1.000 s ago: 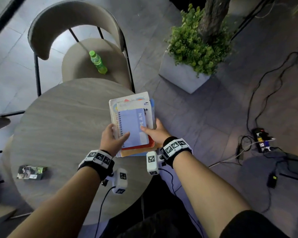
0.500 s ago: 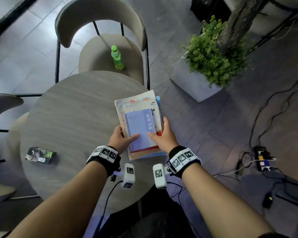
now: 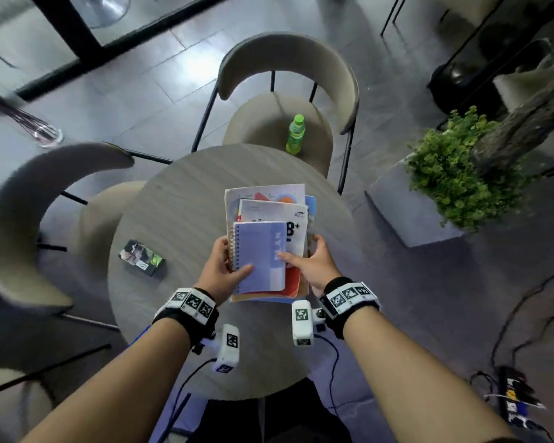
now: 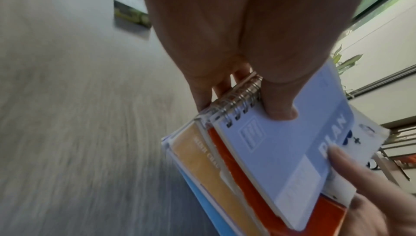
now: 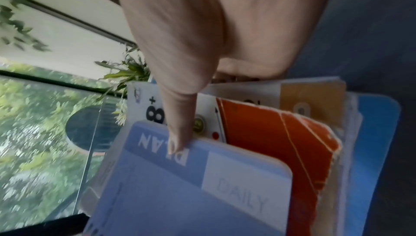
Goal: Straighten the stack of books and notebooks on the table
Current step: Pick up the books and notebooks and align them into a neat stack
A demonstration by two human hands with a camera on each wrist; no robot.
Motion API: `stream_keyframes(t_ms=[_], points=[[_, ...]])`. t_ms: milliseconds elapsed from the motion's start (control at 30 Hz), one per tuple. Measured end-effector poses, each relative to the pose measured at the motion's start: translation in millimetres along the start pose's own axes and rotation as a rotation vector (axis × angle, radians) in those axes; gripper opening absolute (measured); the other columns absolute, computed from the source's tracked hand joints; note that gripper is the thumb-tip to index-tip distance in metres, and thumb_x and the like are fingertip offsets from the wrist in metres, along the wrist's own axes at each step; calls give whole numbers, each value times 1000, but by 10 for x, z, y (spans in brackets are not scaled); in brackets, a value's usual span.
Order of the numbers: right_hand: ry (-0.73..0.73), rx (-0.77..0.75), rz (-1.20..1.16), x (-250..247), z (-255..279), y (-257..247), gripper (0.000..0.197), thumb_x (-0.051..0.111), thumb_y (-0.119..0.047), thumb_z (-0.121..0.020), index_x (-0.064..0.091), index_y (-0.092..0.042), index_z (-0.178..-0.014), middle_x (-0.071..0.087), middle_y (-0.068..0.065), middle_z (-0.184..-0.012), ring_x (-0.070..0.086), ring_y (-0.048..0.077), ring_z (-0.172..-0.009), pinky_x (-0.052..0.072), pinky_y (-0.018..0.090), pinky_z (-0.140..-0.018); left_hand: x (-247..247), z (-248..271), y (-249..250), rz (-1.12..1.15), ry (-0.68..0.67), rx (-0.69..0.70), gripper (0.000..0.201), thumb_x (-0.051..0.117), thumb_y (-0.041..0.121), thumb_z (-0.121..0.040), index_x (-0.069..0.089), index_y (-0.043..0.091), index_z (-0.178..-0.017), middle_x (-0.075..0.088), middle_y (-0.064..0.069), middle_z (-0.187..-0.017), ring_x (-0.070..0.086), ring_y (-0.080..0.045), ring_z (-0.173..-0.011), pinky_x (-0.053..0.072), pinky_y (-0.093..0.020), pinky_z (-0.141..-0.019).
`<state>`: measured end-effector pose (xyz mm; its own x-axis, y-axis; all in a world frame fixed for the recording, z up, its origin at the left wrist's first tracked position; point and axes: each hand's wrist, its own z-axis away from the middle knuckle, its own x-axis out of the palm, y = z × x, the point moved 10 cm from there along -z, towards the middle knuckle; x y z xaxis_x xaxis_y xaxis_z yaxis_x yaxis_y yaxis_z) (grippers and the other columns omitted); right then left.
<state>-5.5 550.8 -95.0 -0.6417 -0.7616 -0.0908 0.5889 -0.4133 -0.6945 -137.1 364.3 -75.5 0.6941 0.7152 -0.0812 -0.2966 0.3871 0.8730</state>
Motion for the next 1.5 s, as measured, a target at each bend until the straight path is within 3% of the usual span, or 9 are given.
stream_keyframes(t_ms=[100, 267, 400, 600, 767, 933, 1167, 1300, 1500], points=[[-38, -77, 30, 269, -134, -386, 122, 103, -37, -40, 41, -23, -144, 72, 3, -128, 72, 21, -114, 56, 54, -103, -306, -52, 200, -22, 99, 106, 71, 81, 8, -77, 45, 16, -138, 66, -1, -123, 67, -12, -108, 57, -28, -89], [-44, -297, 168, 603, -178, -1129, 99, 104, -43, -41, 61, -16, -127, 79, 3, -116, 76, 21, -106, 61, 54, -94, -702, -223, 529, -76, 229, 225, 70, 82, 19, -71, 47, 23, -131, 65, -1, -120, 66, -24, -110, 57, -52, -91], [-41, -482, 213, 775, -79, -1650, 74, 100, -16, -56, 64, -19, -121, 79, 4, -112, 75, 23, -104, 64, 50, -86, -971, -410, 751, -86, 309, 255, 71, 82, 19, -66, 46, 56, -115, 65, 10, -111, 66, -20, -104, 57, -56, -89], [-1, -515, 165, 775, -126, -1500, 74, 101, -17, -57, 64, -29, -120, 78, 6, -108, 76, 29, -97, 66, 52, -69, -1031, -524, 768, -294, 314, 292, 70, 86, 16, -74, 45, 27, -130, 67, -2, -115, 65, -26, -103, 55, -46, -89], [29, -541, 201, 658, -151, -1351, 79, 98, -11, -63, 59, -12, -133, 75, 0, -118, 73, 3, -104, 58, 14, -79, -894, -624, 640, -309, 256, 314, 73, 84, 21, -77, 39, 32, -134, 68, 0, -119, 66, -25, -106, 56, -47, -89], [17, -514, 186, 731, -388, -1292, 86, 102, -14, -54, 58, -9, -127, 76, 8, -117, 75, 24, -108, 66, 47, -83, -809, -750, 307, -363, 205, 189, 74, 78, 35, -82, 33, 31, -140, 61, -1, -129, 61, -28, -117, 51, -47, -96], [-3, -436, 180, 758, -600, -1030, 75, 100, -14, -60, 60, -18, -123, 76, -4, -117, 72, 14, -111, 62, 43, -94, -698, -808, 256, -241, 271, 210, 90, 83, 43, -77, 21, 33, -141, 54, 3, -131, 58, -20, -119, 50, -40, -99], [-21, -429, 143, 712, -635, -1039, 73, 100, -12, -60, 62, -12, -122, 77, 0, -115, 74, 17, -107, 63, 41, -90, -721, -808, 268, -228, 322, 190, 78, 86, 48, -70, 33, 30, -125, 61, 1, -122, 61, -19, -112, 53, -39, -91], [-115, -284, 157, 651, -676, -921, 72, 100, -23, -64, 62, -9, -125, 79, 5, -115, 77, 17, -103, 63, 46, -93, -628, -715, 249, -192, 224, 84, 49, 79, 32, -85, 44, 16, -115, 59, 14, -101, 61, -4, -91, 50, -15, -74]])
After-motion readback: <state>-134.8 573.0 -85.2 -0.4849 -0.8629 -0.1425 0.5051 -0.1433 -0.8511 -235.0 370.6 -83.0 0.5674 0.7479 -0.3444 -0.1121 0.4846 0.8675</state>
